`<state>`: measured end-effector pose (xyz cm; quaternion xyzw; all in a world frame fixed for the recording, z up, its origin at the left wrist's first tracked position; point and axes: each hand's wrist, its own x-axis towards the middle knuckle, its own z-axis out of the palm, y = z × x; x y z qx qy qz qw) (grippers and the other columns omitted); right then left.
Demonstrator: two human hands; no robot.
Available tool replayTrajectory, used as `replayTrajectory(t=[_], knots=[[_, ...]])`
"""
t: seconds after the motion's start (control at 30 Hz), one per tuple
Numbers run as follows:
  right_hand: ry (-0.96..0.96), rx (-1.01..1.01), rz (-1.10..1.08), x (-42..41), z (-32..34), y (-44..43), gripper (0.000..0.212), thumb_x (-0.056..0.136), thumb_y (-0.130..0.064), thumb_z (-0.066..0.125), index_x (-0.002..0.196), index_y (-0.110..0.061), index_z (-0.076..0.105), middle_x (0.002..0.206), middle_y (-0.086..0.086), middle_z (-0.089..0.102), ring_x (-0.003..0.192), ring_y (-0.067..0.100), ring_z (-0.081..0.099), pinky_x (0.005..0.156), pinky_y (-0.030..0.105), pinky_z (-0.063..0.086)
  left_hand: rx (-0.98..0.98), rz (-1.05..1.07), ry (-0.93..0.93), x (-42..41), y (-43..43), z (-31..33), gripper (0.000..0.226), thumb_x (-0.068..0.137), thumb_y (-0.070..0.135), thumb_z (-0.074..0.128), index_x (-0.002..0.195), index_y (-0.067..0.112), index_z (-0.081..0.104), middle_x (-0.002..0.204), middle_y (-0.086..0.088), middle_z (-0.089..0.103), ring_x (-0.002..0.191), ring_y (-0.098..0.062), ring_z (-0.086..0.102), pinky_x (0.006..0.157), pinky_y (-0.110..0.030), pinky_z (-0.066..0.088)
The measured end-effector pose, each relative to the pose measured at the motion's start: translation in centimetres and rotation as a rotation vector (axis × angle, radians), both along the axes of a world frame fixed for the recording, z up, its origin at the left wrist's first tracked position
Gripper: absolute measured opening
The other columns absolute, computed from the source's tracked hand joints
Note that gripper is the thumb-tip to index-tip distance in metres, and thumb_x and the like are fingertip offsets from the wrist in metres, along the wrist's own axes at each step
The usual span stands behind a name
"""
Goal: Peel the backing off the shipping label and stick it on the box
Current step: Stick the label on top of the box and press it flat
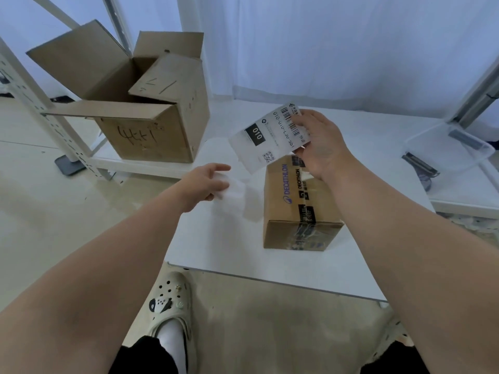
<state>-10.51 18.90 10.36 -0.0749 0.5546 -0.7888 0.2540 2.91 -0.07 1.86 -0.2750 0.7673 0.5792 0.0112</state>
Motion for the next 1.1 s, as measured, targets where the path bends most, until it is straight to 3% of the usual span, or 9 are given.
replayTrajectory(t=[0.07,0.2,0.3,0.4,0.5,0.6,0.77,0.9,1.1], knots=[[0.004,0.022,0.031,-0.2,-0.3,0.3,0.017,0.084,-0.002,0.061,0.074,-0.016,0.064,0.081,0.006,0.070,0.076,0.020,0.063,0.069,0.032,0.051,-0.151,0.006,-0.094,0.5,-0.3,-1.9,0.050,0.085,0.009,0.063,0.132,0.019,0.049,0.109,-0.011,0.052,0.080,-0.022,0.053,0.069,-0.030,0.047],[0.053,0.116,0.115,-0.5,-1.1,0.8,0.019,0.083,0.002,0.059,0.082,-0.016,0.064,0.086,0.006,0.070,0.078,0.021,0.066,0.066,0.032,0.054,-0.643,-0.025,-0.309,0.5,-0.6,-4.0,0.068,0.081,0.027,0.069,0.140,0.016,0.036,0.134,-0.018,0.036,0.113,-0.035,0.050,0.096,-0.042,0.045],[0.058,0.147,0.145,-0.7,-1.4,0.8,0.020,0.083,0.005,0.057,0.084,-0.014,0.063,0.086,0.010,0.070,0.077,0.024,0.066,0.066,0.034,0.055,-0.800,-0.033,-0.320,-0.2,0.0,-3.5,0.072,0.081,0.036,0.067,0.141,0.014,0.032,0.138,-0.017,0.033,0.121,-0.038,0.045,0.100,-0.046,0.041],[0.068,0.151,0.146,-0.8,-1.5,0.6,0.024,0.082,0.008,0.057,0.093,-0.012,0.064,0.086,0.011,0.069,0.076,0.026,0.066,0.066,0.037,0.056,-0.776,-0.017,-0.304,-0.4,0.2,-3.3,0.066,0.084,0.037,0.063,0.139,0.014,0.035,0.136,-0.017,0.035,0.124,-0.037,0.043,0.102,-0.047,0.039],[0.053,0.152,0.146,-0.6,-1.5,0.4,0.034,0.082,0.008,0.058,0.109,-0.012,0.059,0.091,0.012,0.068,0.076,0.027,0.067,0.065,0.039,0.057,-0.759,0.012,-0.218,-0.4,0.1,-2.9,0.052,0.087,0.026,0.057,0.134,0.012,0.042,0.130,-0.016,0.043,0.119,-0.033,0.046,0.100,-0.045,0.041],[0.022,0.146,0.130,-0.5,-1.3,0.5,0.035,0.081,0.008,0.060,0.110,-0.012,0.055,0.090,0.012,0.068,0.077,0.027,0.066,0.069,0.040,0.056,-0.722,0.075,-0.118,-0.2,0.2,-2.3,0.041,0.088,0.016,0.051,0.129,0.010,0.049,0.123,-0.014,0.050,0.110,-0.029,0.050,0.093,-0.040,0.044],[-0.004,0.117,0.146,-0.1,-0.6,1.1,0.036,0.082,0.008,0.058,0.111,-0.013,0.054,0.093,0.012,0.067,0.076,0.024,0.068,0.059,0.031,0.057,-0.672,0.135,0.024,-0.1,0.7,-0.3,0.034,0.089,0.013,0.049,0.122,0.009,0.056,0.114,-0.011,0.055,0.102,-0.027,0.054,0.089,-0.040,0.047],[0.013,0.144,0.153,0.2,0.1,2.0,0.042,0.081,0.008,0.059,0.117,-0.014,0.054,0.100,0.018,0.066,0.079,0.028,0.069,0.066,0.041,0.060,-0.619,0.118,0.058,-0.3,1.3,1.2,0.029,0.089,0.013,0.049,0.116,0.011,0.060,0.115,-0.009,0.055,0.102,-0.025,0.055,0.087,-0.036,0.046],[0.043,0.236,0.141,0.2,1.1,3.8,0.048,0.080,0.005,0.065,0.122,-0.016,0.053,0.106,0.019,0.067,0.083,0.031,0.070,0.068,0.043,0.060,-0.338,0.115,0.280,-1.8,4.5,6.7,0.025,0.094,0.024,0.050,0.112,0.013,0.063,0.106,0.001,0.062,0.093,-0.012,0.054,0.083,-0.024,0.039]])
